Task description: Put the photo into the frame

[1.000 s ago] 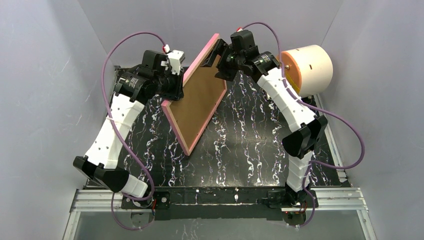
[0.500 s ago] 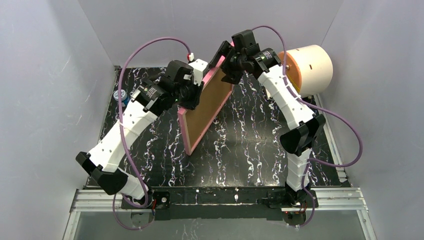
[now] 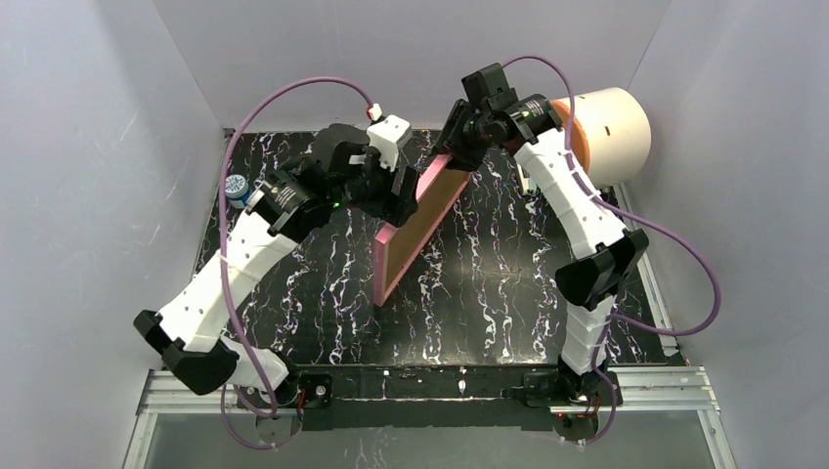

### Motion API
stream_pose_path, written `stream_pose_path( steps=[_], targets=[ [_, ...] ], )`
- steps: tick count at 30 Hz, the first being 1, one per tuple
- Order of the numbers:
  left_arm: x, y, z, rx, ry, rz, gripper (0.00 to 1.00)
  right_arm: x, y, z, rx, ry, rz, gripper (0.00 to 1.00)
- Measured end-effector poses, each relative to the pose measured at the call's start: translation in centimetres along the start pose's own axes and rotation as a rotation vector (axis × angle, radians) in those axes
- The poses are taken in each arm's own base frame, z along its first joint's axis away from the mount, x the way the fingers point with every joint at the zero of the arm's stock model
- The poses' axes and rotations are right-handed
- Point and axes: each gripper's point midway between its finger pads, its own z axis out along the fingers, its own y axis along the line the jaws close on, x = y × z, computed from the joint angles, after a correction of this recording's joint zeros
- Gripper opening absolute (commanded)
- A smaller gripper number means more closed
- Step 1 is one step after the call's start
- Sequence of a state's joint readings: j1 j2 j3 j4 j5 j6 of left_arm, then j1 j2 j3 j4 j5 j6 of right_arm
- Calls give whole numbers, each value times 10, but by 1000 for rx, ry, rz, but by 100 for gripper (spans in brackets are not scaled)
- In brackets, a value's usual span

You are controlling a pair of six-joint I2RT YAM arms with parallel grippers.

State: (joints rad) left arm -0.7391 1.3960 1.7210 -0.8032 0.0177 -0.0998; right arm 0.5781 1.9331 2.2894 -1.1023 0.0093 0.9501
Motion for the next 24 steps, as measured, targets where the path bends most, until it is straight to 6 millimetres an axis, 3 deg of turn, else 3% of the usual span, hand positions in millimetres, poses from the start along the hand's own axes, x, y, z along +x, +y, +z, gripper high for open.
stream_pose_path(
  steps=[6, 10, 17, 21, 24],
  targets=[
    [-23, -14, -19, 75, -126, -26, 95, -3, -16, -22, 18, -9, -16, 55],
    [-38, -18, -15, 86, -201, -71, 95, 1, -33, -37, 14, 22, -17, 51],
    [-24, 7, 31, -60, -186, -234, 98, 14, -79, -51, 23, 59, 35, 34],
    [-19, 29, 61, -126, -162, -329, 98, 33, -106, -50, 38, 101, 65, 32],
    [-5, 58, 82, -182, -127, -425, 98, 43, -115, -47, 4, 128, 53, 31]
  ],
)
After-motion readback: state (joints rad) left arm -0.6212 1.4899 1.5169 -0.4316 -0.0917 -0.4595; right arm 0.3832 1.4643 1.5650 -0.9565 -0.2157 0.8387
